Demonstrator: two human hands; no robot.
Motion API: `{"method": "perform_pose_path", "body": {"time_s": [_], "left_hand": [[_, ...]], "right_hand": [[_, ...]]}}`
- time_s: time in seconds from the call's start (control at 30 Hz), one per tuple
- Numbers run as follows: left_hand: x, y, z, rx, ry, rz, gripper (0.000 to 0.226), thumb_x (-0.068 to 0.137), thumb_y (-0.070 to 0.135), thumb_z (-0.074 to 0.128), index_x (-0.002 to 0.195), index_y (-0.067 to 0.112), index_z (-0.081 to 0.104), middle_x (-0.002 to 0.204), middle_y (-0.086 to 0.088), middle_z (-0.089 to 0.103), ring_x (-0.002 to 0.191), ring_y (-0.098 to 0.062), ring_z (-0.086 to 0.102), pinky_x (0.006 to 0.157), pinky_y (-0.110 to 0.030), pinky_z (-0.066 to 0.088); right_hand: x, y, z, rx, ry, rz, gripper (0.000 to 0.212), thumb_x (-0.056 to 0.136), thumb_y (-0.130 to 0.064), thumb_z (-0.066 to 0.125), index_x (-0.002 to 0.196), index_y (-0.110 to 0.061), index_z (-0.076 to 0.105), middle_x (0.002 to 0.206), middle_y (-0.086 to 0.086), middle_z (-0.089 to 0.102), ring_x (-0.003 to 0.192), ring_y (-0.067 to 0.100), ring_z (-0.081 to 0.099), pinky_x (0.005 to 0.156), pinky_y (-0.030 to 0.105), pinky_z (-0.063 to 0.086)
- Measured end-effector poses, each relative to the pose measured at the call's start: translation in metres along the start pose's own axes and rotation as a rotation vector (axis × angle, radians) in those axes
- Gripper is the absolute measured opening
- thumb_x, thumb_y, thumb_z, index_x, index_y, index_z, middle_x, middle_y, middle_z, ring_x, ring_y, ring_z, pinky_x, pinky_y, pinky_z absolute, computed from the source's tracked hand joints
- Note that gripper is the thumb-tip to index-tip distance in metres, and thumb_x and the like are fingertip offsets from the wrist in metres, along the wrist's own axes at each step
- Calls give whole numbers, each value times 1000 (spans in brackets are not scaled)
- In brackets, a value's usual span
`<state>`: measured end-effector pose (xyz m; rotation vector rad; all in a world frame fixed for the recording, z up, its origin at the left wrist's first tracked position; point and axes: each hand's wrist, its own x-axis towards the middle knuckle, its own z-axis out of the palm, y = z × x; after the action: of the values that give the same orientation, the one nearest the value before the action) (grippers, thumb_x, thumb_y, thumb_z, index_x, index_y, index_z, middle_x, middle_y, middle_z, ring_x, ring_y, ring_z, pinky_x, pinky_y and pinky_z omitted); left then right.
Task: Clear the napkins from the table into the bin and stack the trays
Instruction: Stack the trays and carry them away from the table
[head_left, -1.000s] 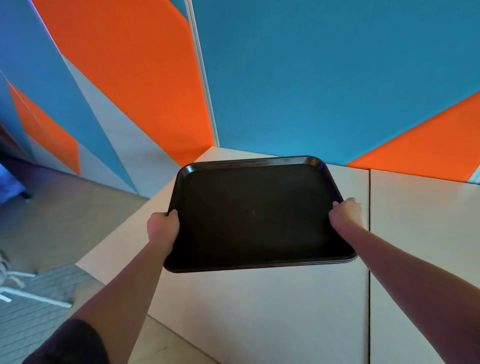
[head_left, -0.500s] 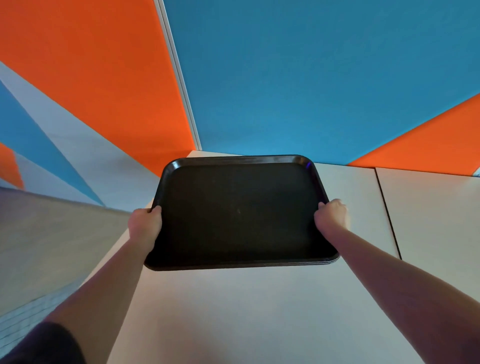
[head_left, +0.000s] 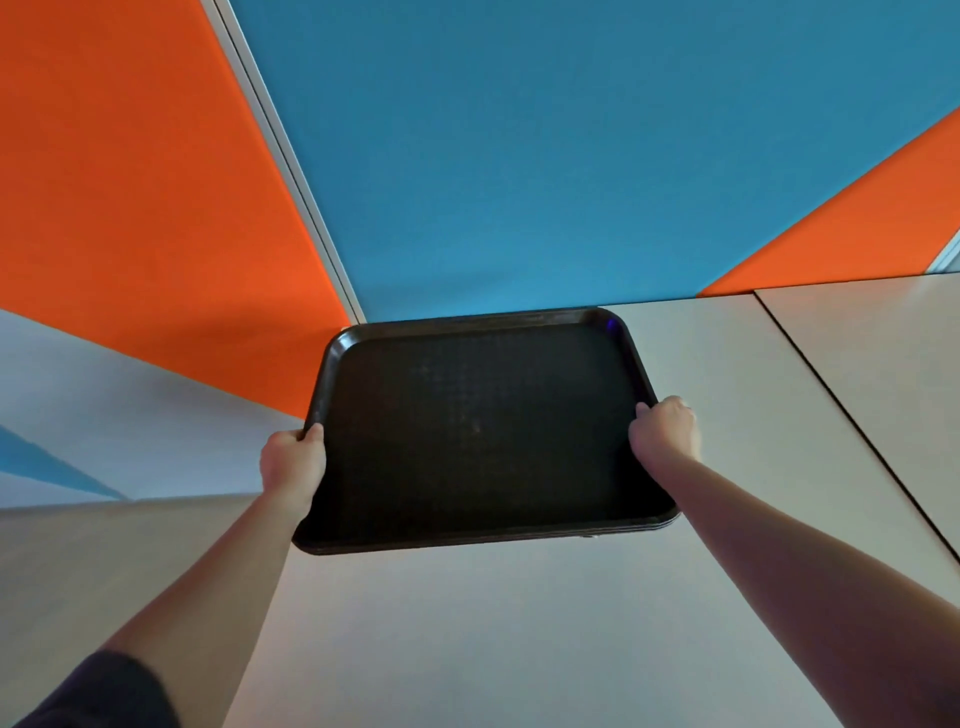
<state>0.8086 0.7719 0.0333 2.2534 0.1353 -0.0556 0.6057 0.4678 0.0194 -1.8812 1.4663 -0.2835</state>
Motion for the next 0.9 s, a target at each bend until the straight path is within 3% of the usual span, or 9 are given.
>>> {"method": "perform_pose_path", "body": {"time_s": [0.27, 0.47, 0.9], "left_hand": [[76, -21, 32, 23, -62, 28, 34, 94, 25, 48, 98, -4, 66, 91, -23, 64, 90, -40, 59, 77, -42, 46], [126, -35, 57, 51, -78, 31, 36, 95, 27, 48, 101, -4, 66, 96, -24, 65, 90, -39, 59, 79, -44, 47], [168, -36, 91, 133, -72, 29, 39, 95, 30, 49, 108, -4, 63, 104, -25, 64, 96, -43, 58, 84, -49, 48]], "right_hand": [[31, -27, 65, -32, 21, 7, 39, 97, -18, 42, 121, 12, 42, 127, 31, 47, 119, 43, 46, 96, 43, 40], [54, -39, 106, -44, 20, 32, 41, 97, -20, 42, 122, 12, 42, 128, 30, 47, 120, 42, 46, 96, 42, 40], [82, -51, 130, -111, 27, 26, 40, 98, -21, 39, 125, 9, 39, 130, 28, 44, 119, 42, 46, 95, 43, 41]]}}
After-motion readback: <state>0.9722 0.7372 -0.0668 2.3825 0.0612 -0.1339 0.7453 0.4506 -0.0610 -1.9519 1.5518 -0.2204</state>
